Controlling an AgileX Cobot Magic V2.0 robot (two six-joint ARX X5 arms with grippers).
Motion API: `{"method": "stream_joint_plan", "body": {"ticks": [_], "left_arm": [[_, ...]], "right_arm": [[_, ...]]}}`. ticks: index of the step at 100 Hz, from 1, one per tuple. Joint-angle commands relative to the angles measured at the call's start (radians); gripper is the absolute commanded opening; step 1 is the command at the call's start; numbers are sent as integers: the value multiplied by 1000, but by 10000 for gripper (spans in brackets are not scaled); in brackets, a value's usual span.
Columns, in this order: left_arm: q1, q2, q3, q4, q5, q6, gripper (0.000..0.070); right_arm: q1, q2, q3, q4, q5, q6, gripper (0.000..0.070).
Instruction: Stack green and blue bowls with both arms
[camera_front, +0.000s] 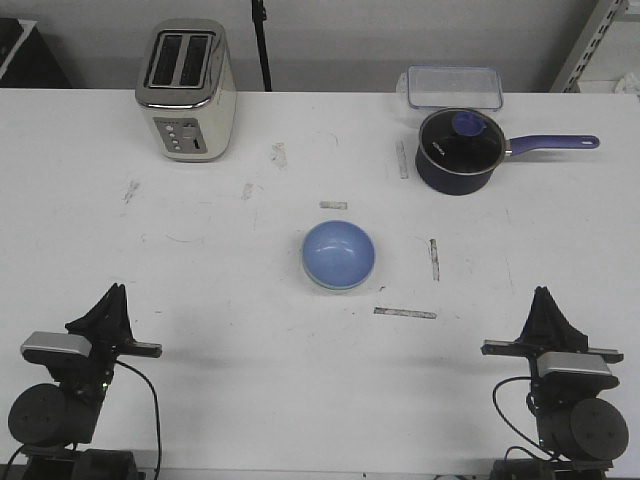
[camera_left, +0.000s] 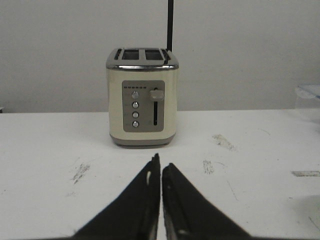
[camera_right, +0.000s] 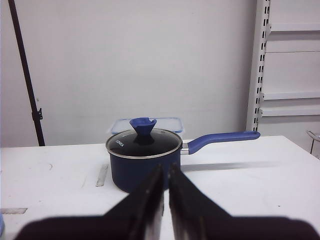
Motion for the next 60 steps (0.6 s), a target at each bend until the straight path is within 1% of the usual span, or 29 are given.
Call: {"method": "stream_joint_plan", "body": {"ticks": [1,20,42,60], "left_arm": [[0,-26,8,9,1,11,1],[0,-93,8,8,1,11,1],[0,-110,-13,10,-2,2,1],[0,-134,-137,129,-30,1,1]], "right_arm": [[1,-4,4,11,0,13,9],[1,-4,4,11,1,13,9],[1,-4,4,11,1,13,9],[1,-4,4,11,1,13,9]]}}
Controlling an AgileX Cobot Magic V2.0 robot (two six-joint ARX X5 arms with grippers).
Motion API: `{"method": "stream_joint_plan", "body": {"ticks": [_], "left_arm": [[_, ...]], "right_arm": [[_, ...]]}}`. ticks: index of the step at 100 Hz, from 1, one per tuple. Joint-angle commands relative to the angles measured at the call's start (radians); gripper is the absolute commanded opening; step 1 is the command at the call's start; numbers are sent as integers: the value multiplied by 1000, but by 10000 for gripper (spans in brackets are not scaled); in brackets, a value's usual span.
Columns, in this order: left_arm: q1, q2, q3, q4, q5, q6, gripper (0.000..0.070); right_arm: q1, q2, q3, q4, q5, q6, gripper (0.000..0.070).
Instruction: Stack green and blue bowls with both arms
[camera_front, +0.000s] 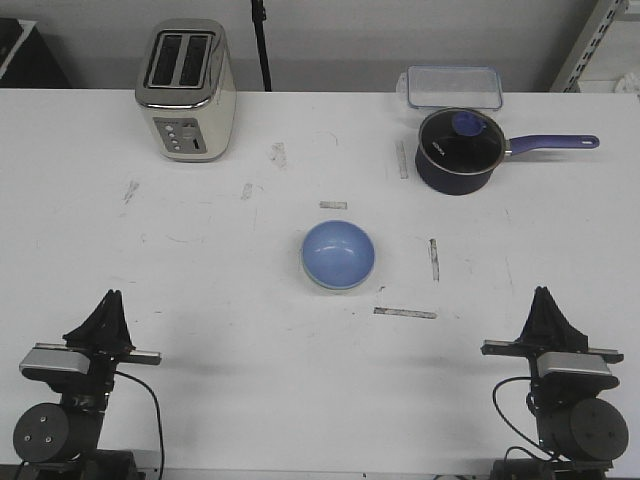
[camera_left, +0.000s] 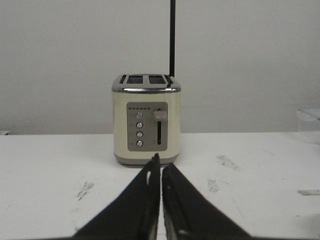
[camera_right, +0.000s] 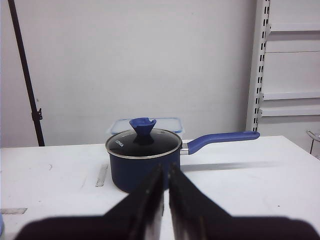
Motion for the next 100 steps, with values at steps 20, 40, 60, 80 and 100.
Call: {"method": "stream_joint_plan", "body": {"ticks": [20,40,60,80,100], "left_arm": [[0,-58,-143,63,-9,2,1],[0,-95,-229,70,-9,2,1],[0,-95,-291,69,-7,2,2],[0,-95,-291,61,-8,2,2],[0,-95,-291,61,-7,2,2]], "right_arm": [[1,-3,4,11,0,13,9],[1,-3,4,11,0,13,9],[1,-3,4,11,0,13,9],[1,-3,4,11,0,13,9],[1,-3,4,11,0,13,9]]}}
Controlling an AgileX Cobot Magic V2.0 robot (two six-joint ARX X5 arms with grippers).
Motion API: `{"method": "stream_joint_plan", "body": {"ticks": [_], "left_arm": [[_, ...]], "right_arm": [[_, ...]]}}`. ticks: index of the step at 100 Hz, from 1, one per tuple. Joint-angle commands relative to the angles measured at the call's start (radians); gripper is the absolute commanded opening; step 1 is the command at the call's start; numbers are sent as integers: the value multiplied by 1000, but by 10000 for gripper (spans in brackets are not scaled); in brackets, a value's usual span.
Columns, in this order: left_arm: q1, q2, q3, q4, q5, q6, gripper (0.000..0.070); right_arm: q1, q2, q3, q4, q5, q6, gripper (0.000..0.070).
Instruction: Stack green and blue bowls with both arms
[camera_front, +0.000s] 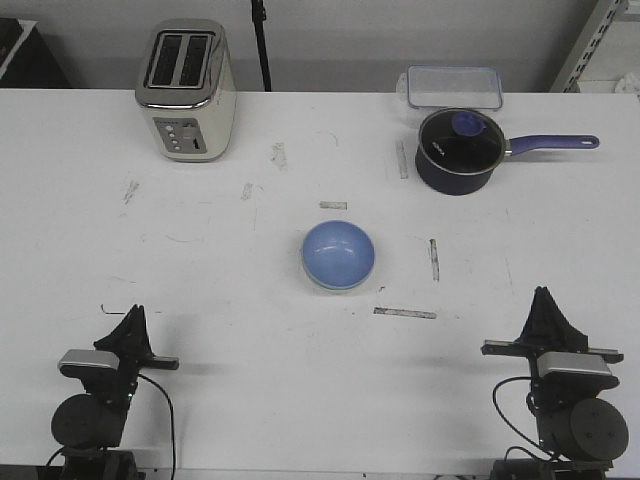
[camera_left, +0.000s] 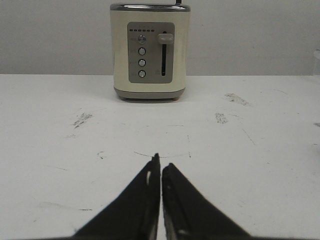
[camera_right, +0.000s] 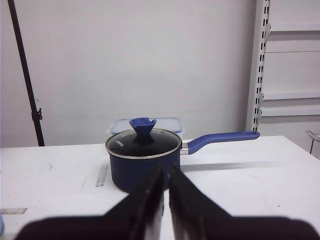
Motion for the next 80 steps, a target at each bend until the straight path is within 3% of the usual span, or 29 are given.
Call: {"method": "stream_joint_plan", "body": {"ticks": [1,80], "left_arm": [[0,-2,-22,13,-2,2,2],[0,-2,-22,13,-2,2,2]], "right_arm": [[1,-3,4,11,0,13,9],[1,-12,3,-20,-20,0,9]]}}
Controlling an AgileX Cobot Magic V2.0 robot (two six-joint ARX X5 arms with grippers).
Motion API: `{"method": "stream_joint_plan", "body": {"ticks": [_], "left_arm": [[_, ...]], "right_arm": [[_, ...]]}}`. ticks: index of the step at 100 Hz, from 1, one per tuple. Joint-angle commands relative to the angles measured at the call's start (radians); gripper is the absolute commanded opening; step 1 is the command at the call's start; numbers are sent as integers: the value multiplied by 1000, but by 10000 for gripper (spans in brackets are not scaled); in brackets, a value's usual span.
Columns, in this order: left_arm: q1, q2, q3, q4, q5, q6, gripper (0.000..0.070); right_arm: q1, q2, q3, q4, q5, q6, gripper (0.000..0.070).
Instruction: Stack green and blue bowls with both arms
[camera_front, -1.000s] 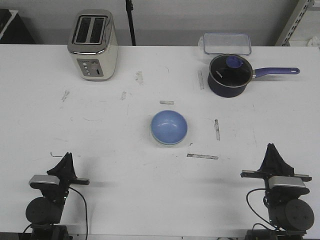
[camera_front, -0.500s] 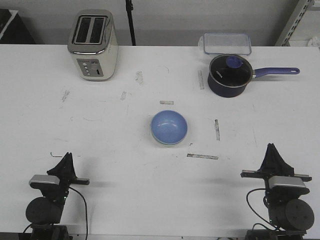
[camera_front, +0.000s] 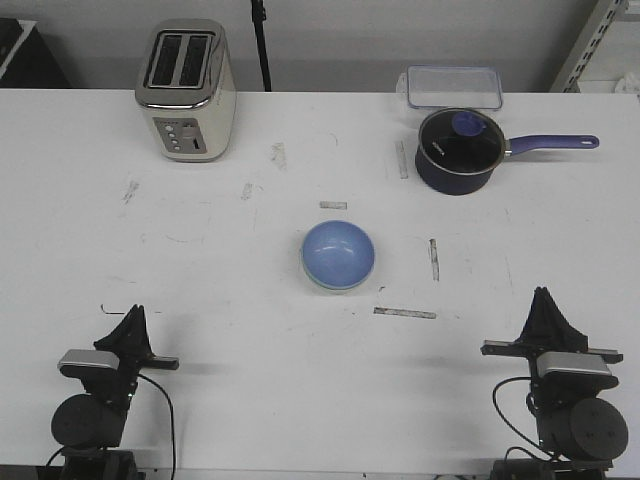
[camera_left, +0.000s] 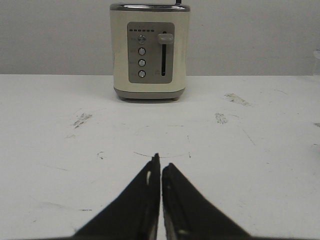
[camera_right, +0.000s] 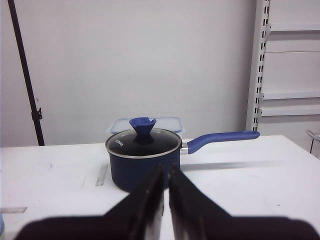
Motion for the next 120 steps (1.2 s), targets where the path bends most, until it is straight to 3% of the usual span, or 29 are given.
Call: {"method": "stream_joint_plan", "body": {"ticks": [1,8,22,78,108,120], "left_arm": [[0,-2,-22,13,-2,2,2],[0,-2,-22,13,-2,2,2],[0,-2,-22,13,-2,2,2],[0,-2,-22,13,-2,2,1],[0,-2,-22,14,-2,2,2],[0,-2,-22,14,-2,2,1]], "right_arm": [[1,-11,2,-5,-26,-2,9],[2,-11,-5,-5,-77,-25,9],[3,-16,-38,-3,-103,-27,9],[24,-219,-254,8,-101,-24,9],[20,-217,-371,166,-101,-16,9],[20,-217,-369,154,-100,-16,9]]}}
